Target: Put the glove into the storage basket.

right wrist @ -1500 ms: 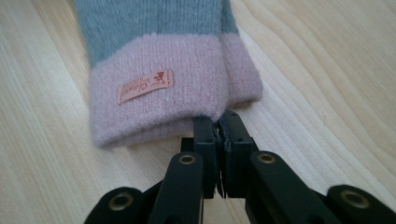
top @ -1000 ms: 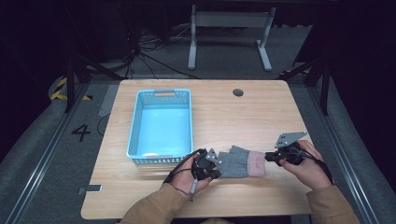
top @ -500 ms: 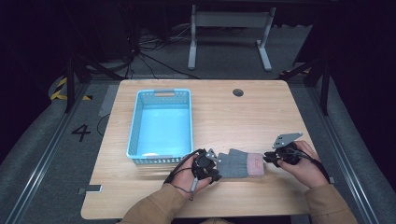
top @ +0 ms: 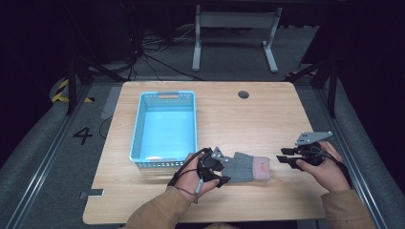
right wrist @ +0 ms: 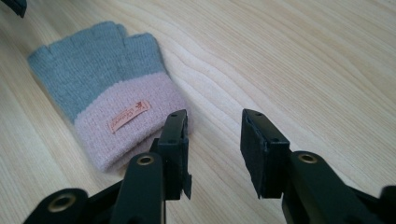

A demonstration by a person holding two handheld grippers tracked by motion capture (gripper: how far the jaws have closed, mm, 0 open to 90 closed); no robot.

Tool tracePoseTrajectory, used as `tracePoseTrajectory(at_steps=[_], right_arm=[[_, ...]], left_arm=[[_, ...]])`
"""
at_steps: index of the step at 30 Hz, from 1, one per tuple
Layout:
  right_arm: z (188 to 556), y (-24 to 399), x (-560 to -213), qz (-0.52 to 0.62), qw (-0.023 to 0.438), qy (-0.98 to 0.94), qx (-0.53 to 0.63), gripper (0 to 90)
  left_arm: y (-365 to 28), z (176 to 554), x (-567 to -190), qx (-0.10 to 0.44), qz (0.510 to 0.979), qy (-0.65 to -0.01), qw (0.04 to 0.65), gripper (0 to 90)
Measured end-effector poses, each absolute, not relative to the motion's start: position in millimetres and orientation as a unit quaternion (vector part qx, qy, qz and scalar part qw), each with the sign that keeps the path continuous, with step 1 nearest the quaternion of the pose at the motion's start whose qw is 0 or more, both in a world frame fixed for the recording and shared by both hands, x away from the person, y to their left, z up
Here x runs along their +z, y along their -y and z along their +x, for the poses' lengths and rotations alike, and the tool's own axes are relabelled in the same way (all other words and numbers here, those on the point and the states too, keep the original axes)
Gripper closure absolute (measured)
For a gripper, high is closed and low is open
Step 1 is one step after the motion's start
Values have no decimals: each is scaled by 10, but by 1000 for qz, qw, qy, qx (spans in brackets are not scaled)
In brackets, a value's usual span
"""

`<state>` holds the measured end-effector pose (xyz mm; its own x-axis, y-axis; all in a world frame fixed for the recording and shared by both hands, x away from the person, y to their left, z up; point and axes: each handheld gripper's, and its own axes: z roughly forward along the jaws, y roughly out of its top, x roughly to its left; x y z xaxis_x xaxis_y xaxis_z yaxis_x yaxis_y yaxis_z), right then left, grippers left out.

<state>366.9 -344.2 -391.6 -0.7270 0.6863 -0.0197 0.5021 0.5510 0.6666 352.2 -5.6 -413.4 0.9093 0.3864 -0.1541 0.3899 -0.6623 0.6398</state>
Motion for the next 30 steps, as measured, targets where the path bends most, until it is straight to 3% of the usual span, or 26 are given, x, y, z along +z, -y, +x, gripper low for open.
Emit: tracePoseTrajectory(at_steps=[13,30], right_arm=[[3681,3521,-3853,357,144,-856,345,603],[3671,3524,-3843,359,143,-849,360,549]], left_arm=[[286,3668,-4027,-7,913,-201,355,459],[636,3880,-4290,-10,917,-187,351,373]])
